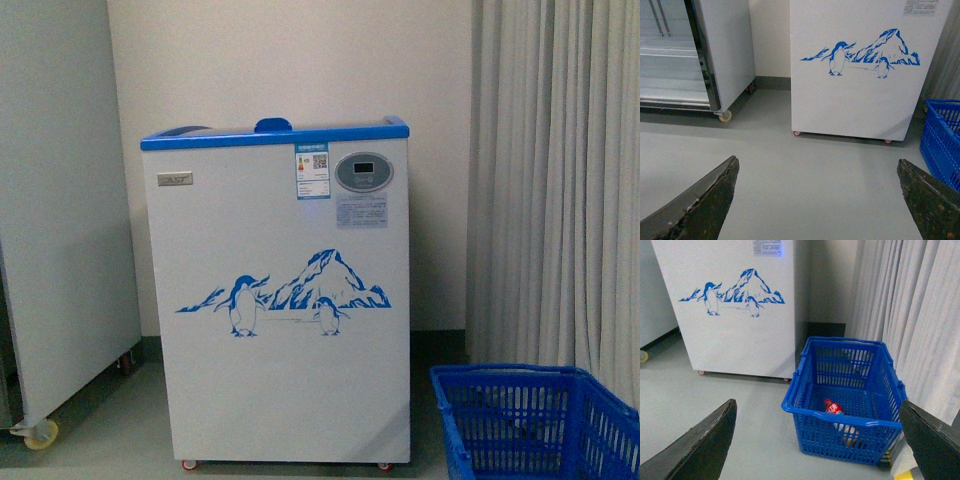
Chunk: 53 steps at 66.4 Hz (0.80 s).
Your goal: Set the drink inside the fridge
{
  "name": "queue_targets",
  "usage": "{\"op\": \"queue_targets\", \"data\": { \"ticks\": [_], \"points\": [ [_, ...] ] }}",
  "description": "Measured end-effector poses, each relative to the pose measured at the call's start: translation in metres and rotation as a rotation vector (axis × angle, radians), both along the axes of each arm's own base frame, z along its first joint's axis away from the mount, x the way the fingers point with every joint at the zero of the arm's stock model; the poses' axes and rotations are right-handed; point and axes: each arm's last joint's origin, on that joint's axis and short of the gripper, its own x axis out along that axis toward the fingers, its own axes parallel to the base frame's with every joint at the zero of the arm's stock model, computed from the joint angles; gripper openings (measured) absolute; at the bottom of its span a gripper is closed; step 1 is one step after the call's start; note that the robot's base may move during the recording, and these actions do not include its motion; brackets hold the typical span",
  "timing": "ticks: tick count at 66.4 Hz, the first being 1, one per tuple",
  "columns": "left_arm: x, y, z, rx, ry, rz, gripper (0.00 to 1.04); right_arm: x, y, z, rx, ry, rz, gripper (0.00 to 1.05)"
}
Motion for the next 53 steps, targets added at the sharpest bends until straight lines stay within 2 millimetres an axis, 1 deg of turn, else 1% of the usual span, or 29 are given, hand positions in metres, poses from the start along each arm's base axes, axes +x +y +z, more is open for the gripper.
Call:
{"op": "queue_targets", "data": {
  "ticks": [53],
  "points": [
    [0.0000,0.0000,0.0000,0.000,0.000,0.000,0.97,0.0000,0.0000,0.0000,0.000,0.000,0.000,0.97]
  ]
}}
